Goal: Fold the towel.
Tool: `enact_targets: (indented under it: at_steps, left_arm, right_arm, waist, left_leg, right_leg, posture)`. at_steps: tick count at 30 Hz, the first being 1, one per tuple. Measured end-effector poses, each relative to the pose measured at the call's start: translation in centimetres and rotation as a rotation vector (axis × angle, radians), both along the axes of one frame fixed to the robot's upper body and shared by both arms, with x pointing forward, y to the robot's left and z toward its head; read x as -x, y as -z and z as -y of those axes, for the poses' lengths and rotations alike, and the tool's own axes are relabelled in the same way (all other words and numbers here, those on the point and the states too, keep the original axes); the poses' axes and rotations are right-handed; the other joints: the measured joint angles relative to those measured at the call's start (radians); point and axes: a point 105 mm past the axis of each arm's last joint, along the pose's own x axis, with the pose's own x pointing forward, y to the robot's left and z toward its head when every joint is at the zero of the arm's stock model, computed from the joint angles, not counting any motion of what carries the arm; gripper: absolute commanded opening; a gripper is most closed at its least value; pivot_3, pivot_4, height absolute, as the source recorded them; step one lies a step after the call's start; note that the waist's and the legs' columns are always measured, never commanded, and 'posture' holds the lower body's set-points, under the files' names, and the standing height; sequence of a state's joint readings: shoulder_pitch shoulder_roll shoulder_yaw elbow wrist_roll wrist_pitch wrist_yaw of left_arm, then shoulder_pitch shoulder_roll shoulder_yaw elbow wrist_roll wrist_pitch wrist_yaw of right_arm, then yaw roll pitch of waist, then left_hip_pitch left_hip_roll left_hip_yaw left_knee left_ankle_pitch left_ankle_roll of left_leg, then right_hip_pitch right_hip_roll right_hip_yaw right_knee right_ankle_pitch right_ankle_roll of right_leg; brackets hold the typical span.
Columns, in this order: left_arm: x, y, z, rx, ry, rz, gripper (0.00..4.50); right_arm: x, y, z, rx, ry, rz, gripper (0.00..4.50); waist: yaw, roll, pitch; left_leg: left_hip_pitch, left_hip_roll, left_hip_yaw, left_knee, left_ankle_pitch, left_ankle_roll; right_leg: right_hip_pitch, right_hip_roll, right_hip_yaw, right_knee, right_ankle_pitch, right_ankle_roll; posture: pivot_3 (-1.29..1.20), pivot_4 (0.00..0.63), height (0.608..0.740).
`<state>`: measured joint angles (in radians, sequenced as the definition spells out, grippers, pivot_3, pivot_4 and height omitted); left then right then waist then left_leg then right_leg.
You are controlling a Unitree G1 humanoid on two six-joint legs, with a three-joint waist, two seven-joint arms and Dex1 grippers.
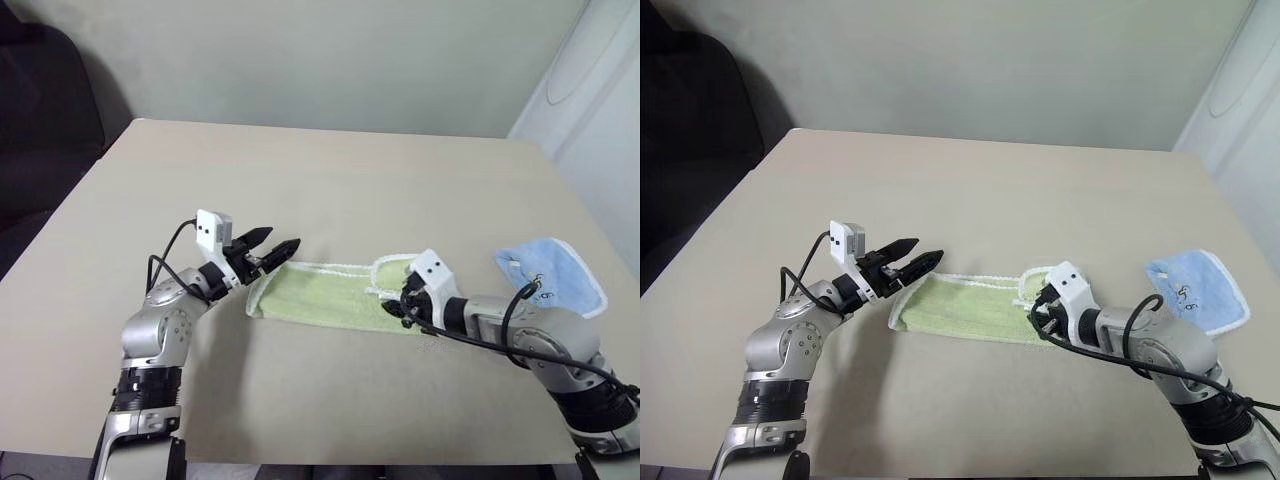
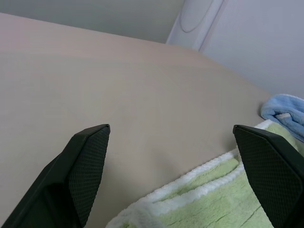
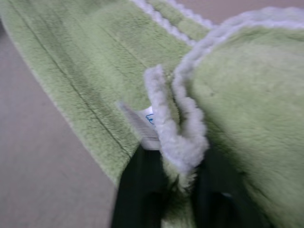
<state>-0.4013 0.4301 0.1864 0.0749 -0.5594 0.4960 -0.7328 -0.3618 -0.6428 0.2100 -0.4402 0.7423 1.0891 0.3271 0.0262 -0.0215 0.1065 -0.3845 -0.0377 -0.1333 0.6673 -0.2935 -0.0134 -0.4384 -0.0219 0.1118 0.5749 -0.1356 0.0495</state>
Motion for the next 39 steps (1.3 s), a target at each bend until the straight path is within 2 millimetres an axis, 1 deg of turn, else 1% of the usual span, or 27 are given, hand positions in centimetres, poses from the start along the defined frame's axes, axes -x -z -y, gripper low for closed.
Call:
enact_targets:
  at_steps: [5, 8, 11, 14, 16, 18, 21, 22, 23, 26, 29, 34, 35, 39]
  left_arm:
    - [0.0, 0.0, 0.0, 0.0, 0.001, 0.0, 4.5]
    - [0.0, 0.0, 0.0, 0.0, 0.001, 0.0, 4.5]
    - [0.0, 0.0, 0.0, 0.0, 0.0, 0.001, 4.5]
    - [0.0, 0.0, 0.0, 0.001, 0.0, 0.001, 4.5]
    - [0.0, 0.0, 0.0, 0.001, -0.001, 0.001, 4.5]
    - [0.0, -0.1, -0.1, 0.002, -0.002, 0.002, 4.5]
    - [0.0, -0.1, -0.1, 0.002, -0.003, 0.001, 4.5]
    - [0.0, 0.0, -0.1, 0.002, -0.002, 0.001, 4.5]
    - [0.0, -0.1, -0.1, 0.002, -0.003, 0.002, 4.5]
    - [0.0, -0.1, 0.0, 0.002, -0.002, 0.003, 4.5]
    - [-0.1, -0.2, -0.2, 0.002, -0.007, 0.005, 4.5]
    - [0.1, -0.3, -0.9, -0.009, -0.031, 0.004, 4.5]
    - [0.2, -0.2, -1.0, -0.01, -0.036, 0.002, 4.5]
    - [0.4, -0.1, -1.3, -0.013, -0.046, -0.004, 4.5]
  right_arm:
    - [0.8, -0.7, -0.5, -0.038, -0.052, 0.016, 3.61]
    - [0.9, -2.4, 0.0, -0.089, -0.06, 0.054, 3.61]
    - [1.0, -4.4, 1.2, -0.129, -0.064, 0.106, 3.61]
    - [0.7, -5.8, 2.2, -0.169, -0.043, 0.148, 3.02]
    - [-0.1, -6.2, 3.3, -0.183, 0.01, 0.158, 2.34]
    - [-1.1, -5.8, 4.5, -0.173, 0.074, 0.162, 1.61]
    - [-2.3, -5.2, 5.5, -0.159, 0.133, 0.186, 0.53]
    - [-2.6, -4.9, 5.6, -0.157, 0.144, 0.19, 0.2]
    - [-2.9, -4.5, 5.7, -0.147, 0.15, 0.2, 0.05]
    - [-3.6, -3.1, 5.6, -0.128, 0.156, 0.215, 0.05]
    - [-3.4, -1.2, 5.4, -0.116, 0.143, 0.198, 0.05]
    - [-3.1, 1.3, 5.0, -0.085, 0.132, 0.175, 0.05]
    - [-3.1, 2.2, 5.1, -0.078, 0.138, 0.161, 0.05]
    - [-3.6, 2.9, 4.9, -0.088, 0.155, 0.186, 0.05]
  waist:
    - [0.0, 0.0, 0.0]
    - [0.0, 0.0, 0.0]
    - [0.001, 0.0, 0.0]
    - [0.0, 0.0, 0.0]
    - [0.0, 0.0, 0.0]
    - [0.0, 0.0, 0.0]
    - [0.0, 0.0, 0.001]
    - [0.0, 0.0, 0.001]
    - [0.0, 0.0, 0.001]
    - [0.0, 0.0, 0.001]
    - [0.002, 0.0, 0.001]
    - [-0.001, 0.0, 0.001]
    - [-0.001, 0.0, 0.001]
    - [-0.001, -0.001, 0.0]
  left_leg:
    - [0.0, 0.0, 0.0, 0.0, 0.0, 0.0]
    - [-0.001, -0.001, 0.0, 0.0, 0.0, -0.002]
    - [-0.001, -0.001, 0.0, 0.0, 0.0, -0.002]
    - [-0.001, -0.001, 0.0, 0.0, 0.0, -0.003]
    - [0.0, -0.001, 0.0, 0.0, 0.0, -0.003]
    - [0.0, 0.0, 0.0, 0.0, 0.0, -0.003]
    - [0.0, 0.0, 0.0, 0.0, 0.001, -0.002]
    - [0.0, 0.0, 0.0, -0.001, 0.001, -0.001]
    - [0.001, 0.0, 0.0, -0.001, 0.001, -0.001]
    - [0.001, 0.0, 0.0, -0.001, 0.002, 0.0]
    - [0.001, 0.0, 0.0, -0.001, 0.002, 0.0]
    - [0.001, 0.0, 0.0, -0.001, 0.002, 0.0]
    - [0.001, 0.0, 0.0, -0.001, 0.002, 0.0]
    - [0.002, 0.0, -0.001, -0.001, 0.001, -0.002]
  right_leg:
    - [0.0, 0.0, 0.0, 0.0, 0.0, 0.0]
    - [0.0, 0.0, 0.0, 0.0, 0.0, -0.001]
    - [0.0, 0.0, 0.0, 0.0, -0.001, -0.001]
    - [0.0, 0.0, 0.0, 0.0, -0.002, 0.001]
    - [0.0, 0.0, 0.0, 0.0, -0.002, 0.0]
    - [0.0, 0.0, 0.0, 0.0, -0.002, 0.0]
    - [0.0, 0.0, 0.0, 0.0, -0.001, -0.002]
    - [0.0, 0.0, 0.0, 0.0, -0.001, -0.002]
    - [0.0, 0.0, 0.0, 0.0, -0.001, -0.002]
    - [0.0, 0.0, 0.0, 0.0, 0.0, -0.002]
    - [0.0, 0.0, 0.0, 0.0, 0.0, -0.002]
    - [0.0, 0.0, 0.0, 0.0, 0.0, -0.002]
    - [0.001, 0.0, 0.0, 0.0, 0.0, -0.002]
    - [0.001, 0.0, 0.0, 0.0, 0.0, -0.002]
  posture:
    - [0.0, 0.15, 0.74]
    - [0.0, 0.15, 0.74]
    - [0.0, 0.15, 0.74]
    - [0.0, 0.15, 0.74]
    - [0.0, 0.15, 0.74]
    - [0.0, 0.15, 0.74]
    - [0.0, 0.15, 0.74]
    - [0.0, 0.15, 0.74]
    - [0.0, 0.15, 0.74]
    - [0.0, 0.15, 0.74]
    - [0.0, 0.15, 0.74]
    - [0.0, 0.15, 0.74]
    - [0.0, 0.15, 0.74]
    - [0.0, 0.15, 0.74]
